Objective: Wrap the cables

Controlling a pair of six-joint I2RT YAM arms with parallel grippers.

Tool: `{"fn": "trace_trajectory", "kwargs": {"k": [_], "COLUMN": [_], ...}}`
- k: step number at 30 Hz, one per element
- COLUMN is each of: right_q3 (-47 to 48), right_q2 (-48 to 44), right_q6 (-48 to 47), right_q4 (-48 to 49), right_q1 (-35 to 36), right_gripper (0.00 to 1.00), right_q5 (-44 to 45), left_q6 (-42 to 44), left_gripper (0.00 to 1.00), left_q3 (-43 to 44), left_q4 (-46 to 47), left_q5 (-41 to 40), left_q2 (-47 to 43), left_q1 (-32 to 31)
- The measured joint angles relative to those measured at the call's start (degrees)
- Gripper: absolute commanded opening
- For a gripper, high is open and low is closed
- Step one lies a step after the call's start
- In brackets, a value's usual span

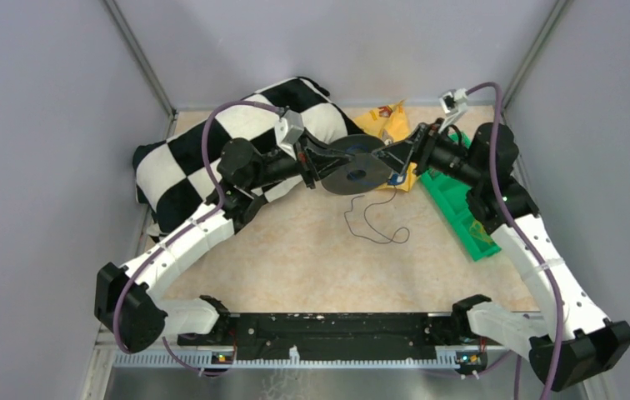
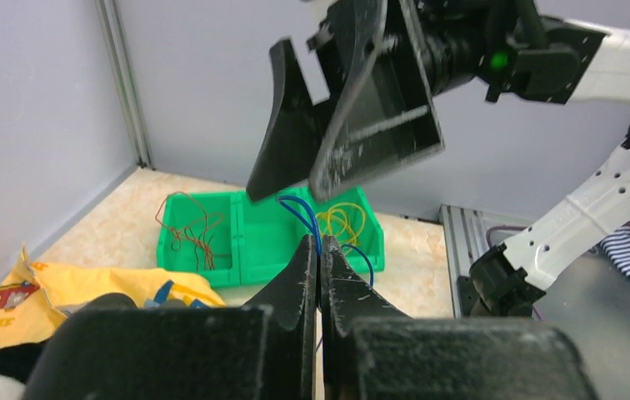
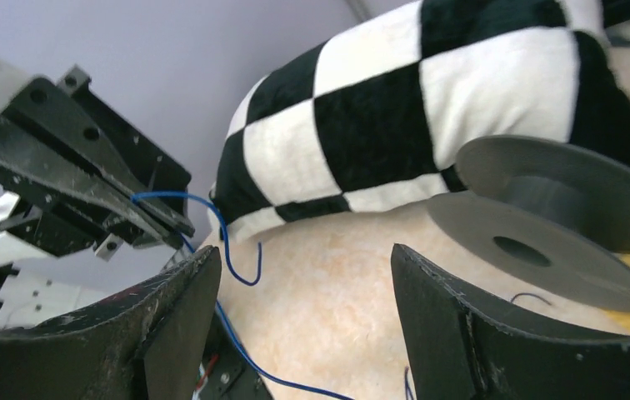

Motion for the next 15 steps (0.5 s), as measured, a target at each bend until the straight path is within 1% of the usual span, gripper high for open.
{"fn": "trace_trajectory", "kwargs": {"k": [3, 8, 15], "right_q3": [0.66, 0.59, -0.83], "right_q2": [2.62, 4.66, 4.63], "right_q6": [-0.63, -1.03, 1.01], "right_q4": [0.63, 0.55, 5.27], "right_q1": [2.95, 5.2, 5.66], "right_gripper": [0.71, 0.61, 0.38], "right_q5": [-2.19, -4.7, -5.05], "left_q6": [-1.31, -2.4, -3.1], "left_gripper": [0.0, 0.0, 0.0], "left_q3": [0.0, 0.0, 0.0], "left_q4": [2.1, 3.82, 3.85], "left_q5": [-0.83, -2.01, -2.16], "left_q2": [0.0, 0.39, 1.68], "left_q1": [0.0, 0.0, 0.0]}}
